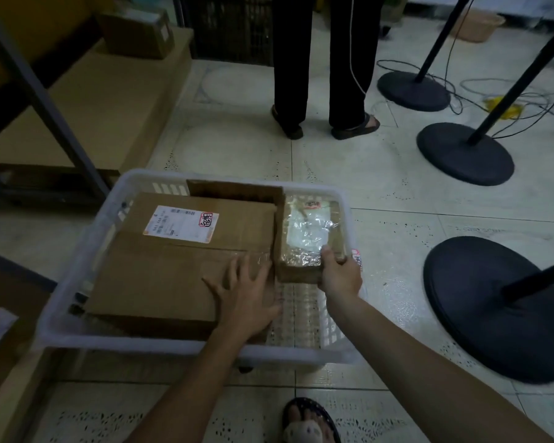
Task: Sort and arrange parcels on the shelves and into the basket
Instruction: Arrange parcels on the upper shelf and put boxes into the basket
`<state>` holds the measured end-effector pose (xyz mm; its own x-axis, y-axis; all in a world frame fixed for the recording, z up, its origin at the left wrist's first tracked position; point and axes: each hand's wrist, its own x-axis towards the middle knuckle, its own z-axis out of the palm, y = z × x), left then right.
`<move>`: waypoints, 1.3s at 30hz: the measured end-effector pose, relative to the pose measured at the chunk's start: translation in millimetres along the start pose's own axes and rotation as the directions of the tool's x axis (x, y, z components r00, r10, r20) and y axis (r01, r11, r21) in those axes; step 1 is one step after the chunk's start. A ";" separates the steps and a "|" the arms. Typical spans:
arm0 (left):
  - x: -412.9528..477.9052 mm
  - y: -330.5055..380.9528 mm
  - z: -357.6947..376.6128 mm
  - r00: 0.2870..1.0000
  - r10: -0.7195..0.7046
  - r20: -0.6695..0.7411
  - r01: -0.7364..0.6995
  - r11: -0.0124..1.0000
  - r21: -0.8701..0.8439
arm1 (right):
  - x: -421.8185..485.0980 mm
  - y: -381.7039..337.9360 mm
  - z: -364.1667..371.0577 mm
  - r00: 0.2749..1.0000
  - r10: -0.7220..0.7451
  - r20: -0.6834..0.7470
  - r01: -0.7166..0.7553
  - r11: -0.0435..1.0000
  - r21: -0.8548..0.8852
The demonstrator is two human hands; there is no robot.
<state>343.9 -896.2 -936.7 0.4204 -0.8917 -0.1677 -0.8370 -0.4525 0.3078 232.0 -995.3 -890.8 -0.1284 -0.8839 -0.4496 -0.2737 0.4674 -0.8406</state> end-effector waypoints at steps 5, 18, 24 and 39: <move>-3.7 2.2 -4.5 0.999 0.014 0.032 -0.014 1.000 0.007 | -5.4 3.2 -4.3 0.964 0.260 0.049 -0.263 0.924 0.277; -0.9 -3.6 6.3 0.991 0.091 0.099 -0.106 0.982 0.154 | 21.0 31.5 36.4 0.744 0.460 0.485 -0.644 0.688 0.335; 0.1 -2.5 9.1 0.992 0.069 0.106 -0.086 0.984 0.155 | 43.1 25.0 45.2 0.798 0.409 0.444 -0.583 0.712 0.392; -3.9 -5.3 -8.5 0.997 -0.003 0.077 -0.003 0.997 0.079 | 21.0 40.8 20.7 0.742 0.557 0.372 -0.670 0.634 0.386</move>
<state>349.6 -890.4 -929.7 0.3951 -0.8867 -0.2402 -0.8633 -0.4478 0.2329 238.0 -994.5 -940.8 0.1068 -0.3901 -0.9146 0.2808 0.8942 -0.3486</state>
